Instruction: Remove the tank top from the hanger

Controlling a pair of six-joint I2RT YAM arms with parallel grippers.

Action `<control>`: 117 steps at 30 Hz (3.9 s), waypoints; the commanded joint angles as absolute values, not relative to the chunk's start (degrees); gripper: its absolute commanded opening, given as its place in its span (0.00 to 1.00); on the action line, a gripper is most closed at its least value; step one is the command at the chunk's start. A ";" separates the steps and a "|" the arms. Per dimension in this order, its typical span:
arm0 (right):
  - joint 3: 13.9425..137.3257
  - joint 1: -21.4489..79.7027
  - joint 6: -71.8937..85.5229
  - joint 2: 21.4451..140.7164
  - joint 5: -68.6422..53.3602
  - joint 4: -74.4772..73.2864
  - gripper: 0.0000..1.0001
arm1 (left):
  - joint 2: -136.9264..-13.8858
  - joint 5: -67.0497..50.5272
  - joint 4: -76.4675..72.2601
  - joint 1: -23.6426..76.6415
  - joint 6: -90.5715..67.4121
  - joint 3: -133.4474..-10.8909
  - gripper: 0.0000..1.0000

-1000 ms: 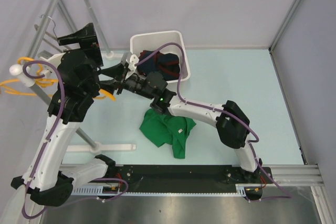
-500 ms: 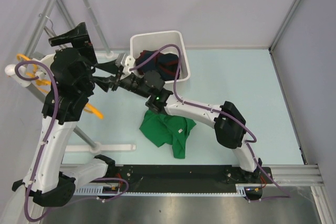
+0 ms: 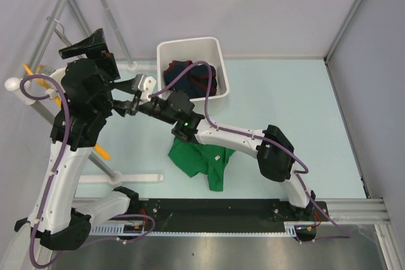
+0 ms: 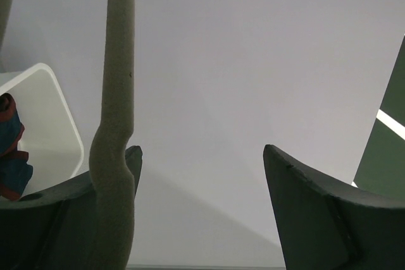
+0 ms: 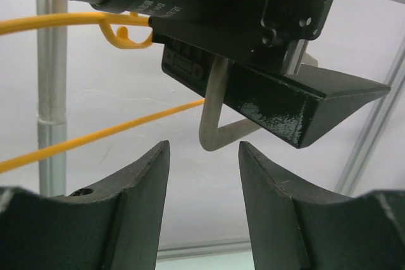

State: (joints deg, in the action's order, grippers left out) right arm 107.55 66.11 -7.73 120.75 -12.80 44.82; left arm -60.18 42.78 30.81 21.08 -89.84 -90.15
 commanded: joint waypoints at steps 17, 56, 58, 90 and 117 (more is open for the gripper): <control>106.00 67.76 -21.97 119.09 -7.47 48.33 0.51 | -57.92 30.15 30.85 15.03 -95.45 -88.42 0.80; 106.37 67.24 -20.95 118.39 3.61 56.42 0.00 | -53.79 27.50 30.41 13.80 -97.66 -86.57 0.85; 104.77 66.19 -18.56 117.34 2.56 56.60 0.00 | -53.09 28.12 30.15 13.80 -96.25 -86.13 0.86; 111.01 56.34 4.30 121.20 -10.46 45.27 0.27 | -46.94 5.72 30.59 13.71 -73.76 -86.13 0.93; 75.96 44.04 18.10 82.89 -9.92 -11.49 1.00 | -50.62 -27.52 11.95 25.64 -35.00 -79.01 0.99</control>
